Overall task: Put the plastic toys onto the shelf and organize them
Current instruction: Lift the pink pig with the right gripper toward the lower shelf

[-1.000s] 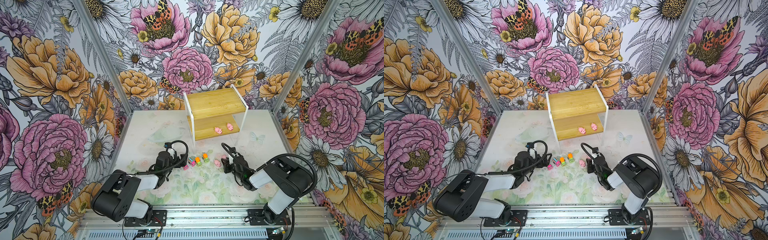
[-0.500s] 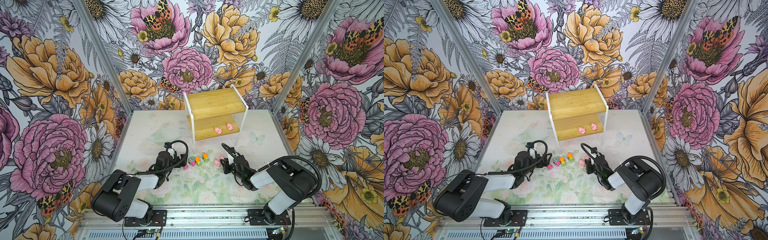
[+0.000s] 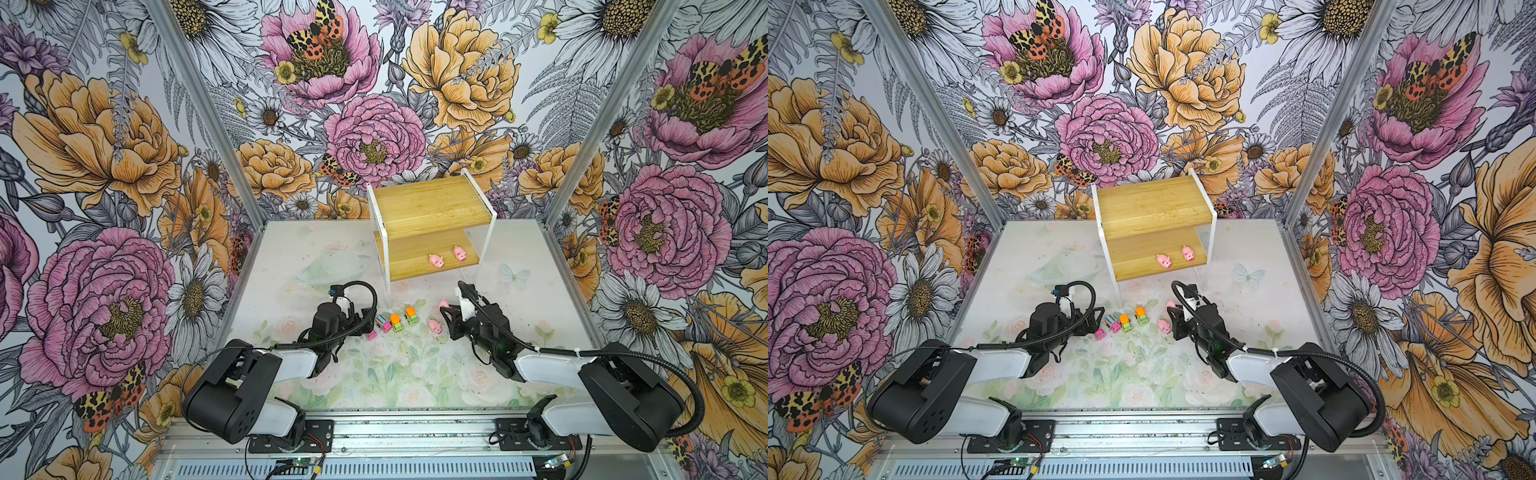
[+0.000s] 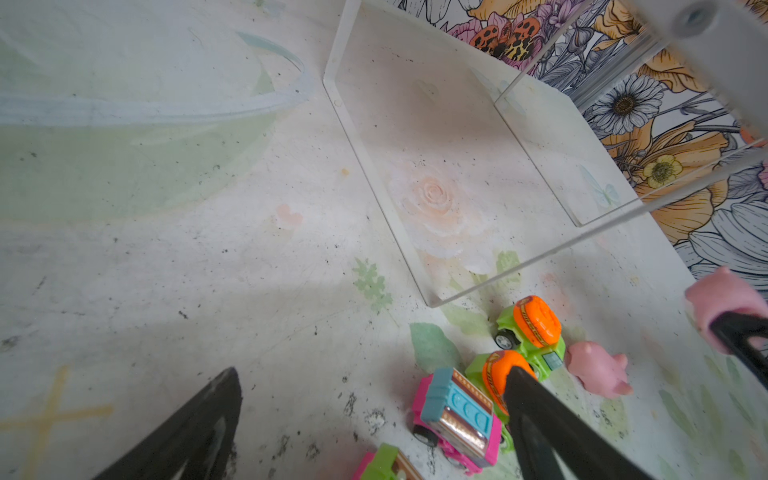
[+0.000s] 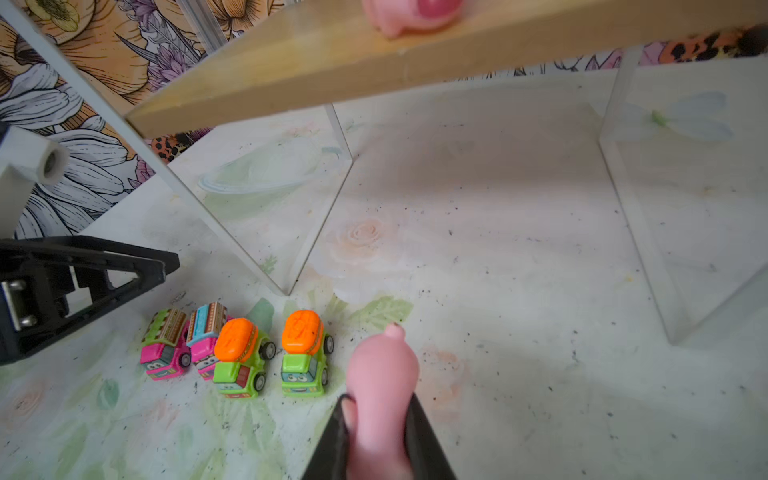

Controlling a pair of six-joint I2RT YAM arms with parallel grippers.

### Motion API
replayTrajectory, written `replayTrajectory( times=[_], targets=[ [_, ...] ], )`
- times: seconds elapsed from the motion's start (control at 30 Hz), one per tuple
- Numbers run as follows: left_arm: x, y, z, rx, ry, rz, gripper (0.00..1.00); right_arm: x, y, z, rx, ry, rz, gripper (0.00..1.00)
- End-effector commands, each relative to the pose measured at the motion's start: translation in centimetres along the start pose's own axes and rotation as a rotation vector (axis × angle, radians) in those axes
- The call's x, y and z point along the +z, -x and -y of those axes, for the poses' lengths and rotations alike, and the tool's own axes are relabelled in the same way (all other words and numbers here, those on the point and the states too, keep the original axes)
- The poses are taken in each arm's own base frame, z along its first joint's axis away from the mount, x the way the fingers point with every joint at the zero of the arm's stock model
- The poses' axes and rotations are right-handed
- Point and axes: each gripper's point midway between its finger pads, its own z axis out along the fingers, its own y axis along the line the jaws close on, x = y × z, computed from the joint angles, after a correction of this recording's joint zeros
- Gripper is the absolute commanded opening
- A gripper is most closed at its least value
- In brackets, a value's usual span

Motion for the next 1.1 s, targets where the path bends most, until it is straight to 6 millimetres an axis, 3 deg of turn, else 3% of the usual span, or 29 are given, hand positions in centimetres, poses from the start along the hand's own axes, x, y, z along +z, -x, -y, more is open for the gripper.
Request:
replayTrajectory(
  times=[0.0, 0.17, 0.47, 0.77, 1.07],
  targets=[
    [0.1, 1.2, 1.2, -0.005, -0.044, 0.035, 0.99, -0.3, 3.9, -1.6, -0.041, 0.047, 0.059, 0.21],
    [0.0, 1.2, 1.3, -0.007, -0.046, 0.035, 0.99, 0.2, 8.0, -3.5, -0.069, 0.095, 0.111, 0.21],
    [0.1, 1.2, 1.4, -0.005, -0.050, 0.033, 0.99, 3.2, 11.4, -5.4, -0.110, 0.127, 0.124, 0.21],
    [0.1, 1.2, 1.3, 0.003, -0.049, 0.032, 0.99, 5.4, 13.0, -5.3, -0.118, 0.088, 0.132, 0.21],
    [0.2, 1.1, 1.3, 0.004, -0.048, 0.030, 0.99, 6.4, 12.4, -4.3, -0.095, 0.027, 0.104, 0.21]
  ],
)
